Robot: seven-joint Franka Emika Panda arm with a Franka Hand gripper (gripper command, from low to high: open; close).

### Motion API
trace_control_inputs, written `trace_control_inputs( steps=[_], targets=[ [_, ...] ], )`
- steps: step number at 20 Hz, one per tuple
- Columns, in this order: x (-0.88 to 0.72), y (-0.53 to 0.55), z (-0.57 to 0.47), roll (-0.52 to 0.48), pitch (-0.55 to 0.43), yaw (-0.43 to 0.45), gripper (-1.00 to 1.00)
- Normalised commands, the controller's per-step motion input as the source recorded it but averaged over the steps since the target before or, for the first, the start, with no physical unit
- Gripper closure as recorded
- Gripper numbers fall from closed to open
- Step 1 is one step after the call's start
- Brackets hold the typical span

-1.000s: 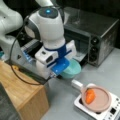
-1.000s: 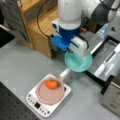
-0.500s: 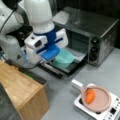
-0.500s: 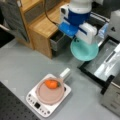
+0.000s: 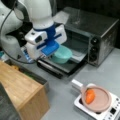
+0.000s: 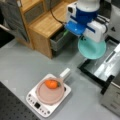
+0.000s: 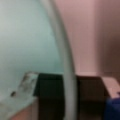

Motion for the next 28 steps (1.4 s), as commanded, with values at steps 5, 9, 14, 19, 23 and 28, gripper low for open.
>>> trace_control_inputs(
  steps=[5, 9, 14, 19, 23, 28],
  targets=[
    [-0.49, 0.49, -0.21, 0.142, -0.112, -0.018, 1.0],
    [-0.49, 0.4, -0.23, 0.079, -0.153, -0.082, 1.0],
    [-0.39, 0.3, -0.19, 0.048, -0.17, -0.116, 1.0],
    [-0.3, 0.28, -0.17, 0.073, -0.16, -0.091, 1.0],
    [-0.24, 0.2, -0.15, 0.096, -0.186, -0.101, 1.0],
    [-0.18, 0.16, -0.12, 0.122, -0.175, -0.122, 1.0]
  ],
)
